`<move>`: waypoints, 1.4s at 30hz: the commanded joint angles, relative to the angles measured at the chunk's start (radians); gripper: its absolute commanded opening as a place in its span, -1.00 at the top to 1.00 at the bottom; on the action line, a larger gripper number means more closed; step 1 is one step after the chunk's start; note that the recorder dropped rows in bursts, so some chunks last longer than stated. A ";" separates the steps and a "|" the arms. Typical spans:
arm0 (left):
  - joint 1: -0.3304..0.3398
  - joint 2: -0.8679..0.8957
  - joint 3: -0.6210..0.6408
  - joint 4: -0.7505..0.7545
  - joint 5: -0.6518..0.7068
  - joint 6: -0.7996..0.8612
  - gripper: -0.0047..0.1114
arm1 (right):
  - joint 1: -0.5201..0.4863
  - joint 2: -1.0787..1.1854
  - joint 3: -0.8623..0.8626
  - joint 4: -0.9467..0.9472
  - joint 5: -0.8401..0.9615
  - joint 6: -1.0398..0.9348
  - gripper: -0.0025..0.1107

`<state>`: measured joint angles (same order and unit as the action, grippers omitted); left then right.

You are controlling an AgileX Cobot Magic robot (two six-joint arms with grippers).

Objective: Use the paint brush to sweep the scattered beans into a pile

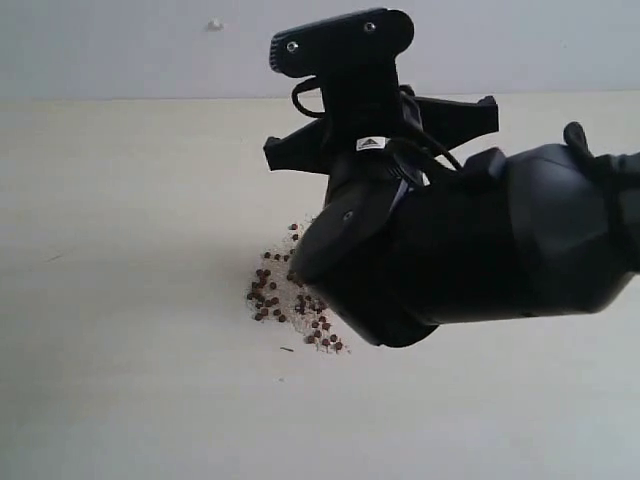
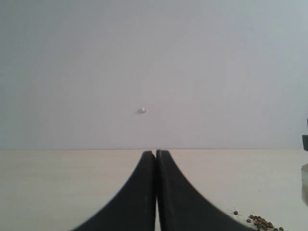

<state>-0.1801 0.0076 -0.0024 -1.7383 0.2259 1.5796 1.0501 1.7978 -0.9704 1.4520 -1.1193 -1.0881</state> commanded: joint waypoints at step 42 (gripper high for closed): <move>-0.008 0.005 0.002 -0.006 0.007 0.007 0.92 | -0.371 0.106 0.157 -0.974 0.262 0.454 0.96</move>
<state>-0.1801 0.0076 -0.0024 -1.7383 0.2259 1.5810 0.6840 1.9099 -0.8137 0.4112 -0.8158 -0.5494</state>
